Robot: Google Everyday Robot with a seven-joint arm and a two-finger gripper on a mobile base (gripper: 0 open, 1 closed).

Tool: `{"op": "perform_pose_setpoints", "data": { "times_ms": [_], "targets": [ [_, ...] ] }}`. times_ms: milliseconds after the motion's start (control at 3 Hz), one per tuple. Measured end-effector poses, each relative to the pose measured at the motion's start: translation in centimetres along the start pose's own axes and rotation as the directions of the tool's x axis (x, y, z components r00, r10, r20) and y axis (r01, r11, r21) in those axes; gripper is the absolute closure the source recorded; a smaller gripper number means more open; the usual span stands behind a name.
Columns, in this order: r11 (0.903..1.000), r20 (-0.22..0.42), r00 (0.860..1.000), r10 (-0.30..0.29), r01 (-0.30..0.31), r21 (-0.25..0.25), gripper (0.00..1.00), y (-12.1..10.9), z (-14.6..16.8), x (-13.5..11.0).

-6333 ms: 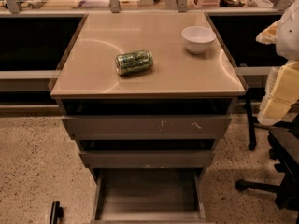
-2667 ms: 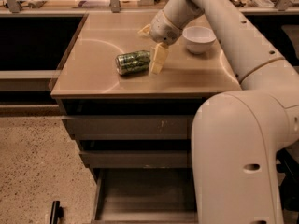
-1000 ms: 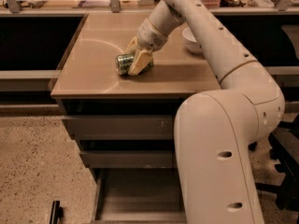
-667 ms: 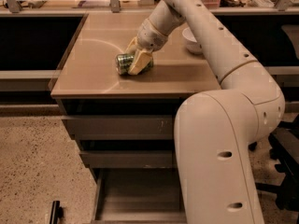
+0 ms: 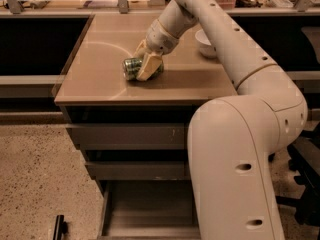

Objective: Place green can into bottom drawer

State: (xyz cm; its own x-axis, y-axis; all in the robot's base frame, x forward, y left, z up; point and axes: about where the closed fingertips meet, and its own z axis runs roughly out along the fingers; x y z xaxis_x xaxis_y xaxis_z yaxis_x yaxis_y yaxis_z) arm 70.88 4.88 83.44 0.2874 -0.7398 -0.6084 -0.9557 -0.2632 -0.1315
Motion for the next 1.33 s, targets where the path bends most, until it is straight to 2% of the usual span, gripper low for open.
{"op": "perform_pose_setpoints", "data": {
  "times_ms": [333,667,1000,1333],
  "targets": [
    [1.0,0.052,0.999,0.001,-0.001,-0.003,1.0,2.0,-1.5,-1.4],
    [0.9971,0.133,0.991,-0.007,0.017,-0.074,1.0,6.9,-3.0,-4.5],
    [0.989,0.188,0.982,-0.003,0.031,-0.145,1.0,11.5,-4.9,-7.1],
    [0.9849,0.216,0.976,0.014,0.024,-0.172,1.0,15.4,-5.6,-9.9]
  ]
}}
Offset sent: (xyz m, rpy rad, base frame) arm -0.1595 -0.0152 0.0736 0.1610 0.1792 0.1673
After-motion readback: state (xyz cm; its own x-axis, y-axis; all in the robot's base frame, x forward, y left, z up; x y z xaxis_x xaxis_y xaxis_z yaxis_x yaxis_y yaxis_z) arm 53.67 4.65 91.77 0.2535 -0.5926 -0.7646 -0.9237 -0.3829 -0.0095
